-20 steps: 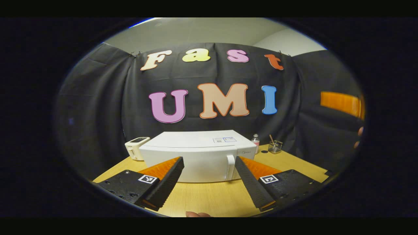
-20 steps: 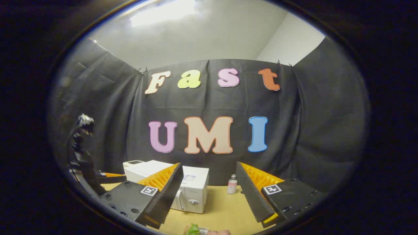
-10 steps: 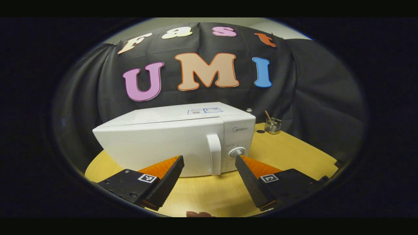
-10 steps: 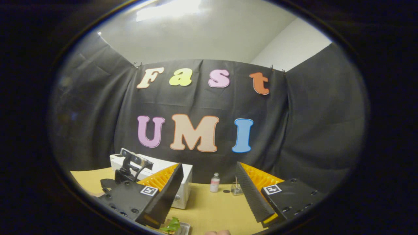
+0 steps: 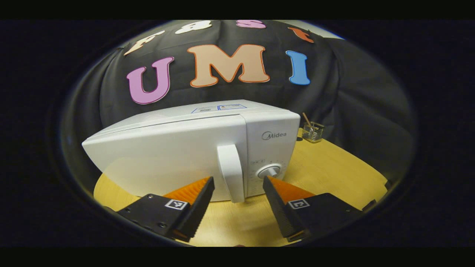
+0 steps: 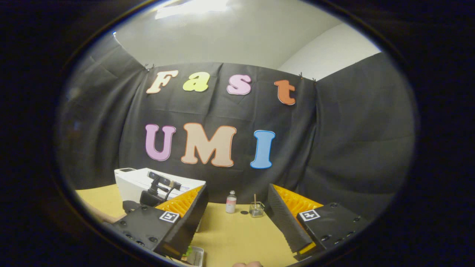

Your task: Open the microwave oven with the left hand, put the food in, and close the microwave oven.

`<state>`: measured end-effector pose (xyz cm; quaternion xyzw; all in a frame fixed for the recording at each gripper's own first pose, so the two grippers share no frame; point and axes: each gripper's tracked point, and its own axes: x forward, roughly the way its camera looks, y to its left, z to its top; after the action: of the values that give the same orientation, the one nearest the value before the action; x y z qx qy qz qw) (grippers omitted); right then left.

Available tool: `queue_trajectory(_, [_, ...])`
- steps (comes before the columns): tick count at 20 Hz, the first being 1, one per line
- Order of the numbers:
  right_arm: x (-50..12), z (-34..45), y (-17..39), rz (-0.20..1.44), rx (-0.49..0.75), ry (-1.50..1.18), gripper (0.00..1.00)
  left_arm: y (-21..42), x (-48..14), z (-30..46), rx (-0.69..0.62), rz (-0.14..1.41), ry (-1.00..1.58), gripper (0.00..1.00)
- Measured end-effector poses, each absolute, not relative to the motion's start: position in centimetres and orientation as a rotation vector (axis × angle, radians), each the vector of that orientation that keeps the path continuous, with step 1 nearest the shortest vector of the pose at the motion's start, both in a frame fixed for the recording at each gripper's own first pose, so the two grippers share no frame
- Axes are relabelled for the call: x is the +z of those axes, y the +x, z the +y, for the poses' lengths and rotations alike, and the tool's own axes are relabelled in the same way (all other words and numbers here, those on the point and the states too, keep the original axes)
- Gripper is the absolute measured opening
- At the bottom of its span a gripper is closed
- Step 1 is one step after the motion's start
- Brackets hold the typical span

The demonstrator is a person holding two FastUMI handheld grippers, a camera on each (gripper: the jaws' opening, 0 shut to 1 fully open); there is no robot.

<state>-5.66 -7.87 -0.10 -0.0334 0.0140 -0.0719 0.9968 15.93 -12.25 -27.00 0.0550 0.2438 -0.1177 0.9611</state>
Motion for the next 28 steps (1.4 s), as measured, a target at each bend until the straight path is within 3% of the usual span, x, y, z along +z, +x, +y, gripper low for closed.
queue_trajectory(1, [0.0,-8.1,-5.7,0.027,-0.148,-0.063,1.00,16.2,-26.9,-12.2,-0.232,0.487,0.116,0.72])
queue_trajectory(2, [0.0,-8.2,-5.8,0.028,-0.150,-0.061,1.00,16.2,-26.8,-11.4,-0.204,0.490,0.139,0.67])
queue_trajectory(5, [-0.3,-8.1,-5.6,0.036,-0.143,-0.053,0.96,16.7,-27.1,-11.7,-0.189,0.489,0.132,0.27])
queue_trajectory(7, [-0.3,-8.1,-5.6,0.036,-0.137,-0.053,1.00,16.5,-26.9,-11.7,-0.192,0.493,0.088,0.18])
queue_trajectory(9, [-0.3,-7.7,-5.3,0.039,-0.125,-0.047,0.96,16.0,-27.3,-11.8,-0.207,0.525,0.101,0.12])
queue_trajectory(12, [-0.8,-6.6,-5.0,0.049,-0.096,-0.023,0.97,13.6,-27.6,-11.4,-0.229,0.560,0.120,0.08])
queue_trajectory(14, [-0.9,-6.1,-4.7,0.045,-0.087,-0.026,0.97,10.8,-26.0,-10.7,-0.265,0.486,0.100,0.10])
queue_trajectory(20, [-5.5,-1.3,-3.9,0.139,0.044,0.082,0.98,1.0,-25.5,-5.1,-0.310,0.490,0.052,0.10])
queue_trajectory(28, [-15.4,3.0,-6.3,0.359,0.144,0.069,0.97,-5.8,-25.3,4.4,-0.141,0.514,0.019,0.10])
